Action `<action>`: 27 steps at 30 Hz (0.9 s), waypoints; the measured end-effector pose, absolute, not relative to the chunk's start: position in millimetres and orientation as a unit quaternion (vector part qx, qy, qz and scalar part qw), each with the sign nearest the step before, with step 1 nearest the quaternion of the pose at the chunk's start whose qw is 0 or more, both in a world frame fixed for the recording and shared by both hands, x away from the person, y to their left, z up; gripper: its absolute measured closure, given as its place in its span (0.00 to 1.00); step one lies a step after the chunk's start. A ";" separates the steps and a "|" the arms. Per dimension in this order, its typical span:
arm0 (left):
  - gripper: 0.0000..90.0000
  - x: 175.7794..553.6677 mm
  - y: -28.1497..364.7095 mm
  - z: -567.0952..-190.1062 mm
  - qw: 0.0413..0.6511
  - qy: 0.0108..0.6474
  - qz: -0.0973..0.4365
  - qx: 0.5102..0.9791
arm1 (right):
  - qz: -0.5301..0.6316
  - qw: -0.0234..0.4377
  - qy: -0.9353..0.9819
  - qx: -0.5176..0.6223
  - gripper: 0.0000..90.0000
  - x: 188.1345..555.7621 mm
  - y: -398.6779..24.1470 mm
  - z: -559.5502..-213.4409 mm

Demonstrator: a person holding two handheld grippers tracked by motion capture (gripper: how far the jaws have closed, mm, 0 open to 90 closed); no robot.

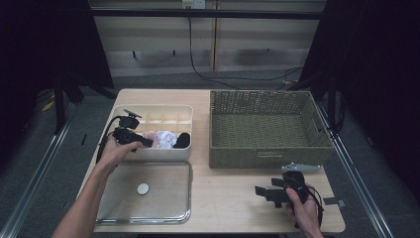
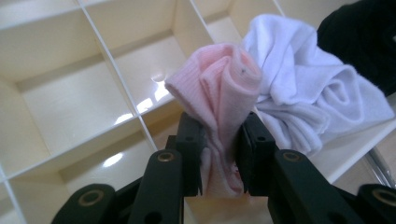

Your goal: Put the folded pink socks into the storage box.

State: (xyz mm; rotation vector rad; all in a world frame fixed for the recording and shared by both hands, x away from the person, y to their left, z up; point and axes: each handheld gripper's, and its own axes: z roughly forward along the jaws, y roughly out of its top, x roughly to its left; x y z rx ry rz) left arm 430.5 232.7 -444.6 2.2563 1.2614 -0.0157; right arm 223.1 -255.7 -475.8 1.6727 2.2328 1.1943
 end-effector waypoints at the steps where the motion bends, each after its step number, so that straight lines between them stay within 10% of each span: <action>1: 0.81 429.9 232.1 -444.4 0.274 0.468 -0.005 0.840 | 0.393 0.054 0.734 0.551 0.18 223.0 -255.6 -475.5; 27: 0.46 437.6 241.9 -427.0 0.338 0.488 0.005 0.805 | 0.388 0.048 0.739 0.549 0.19 222.6 -254.5 -477.6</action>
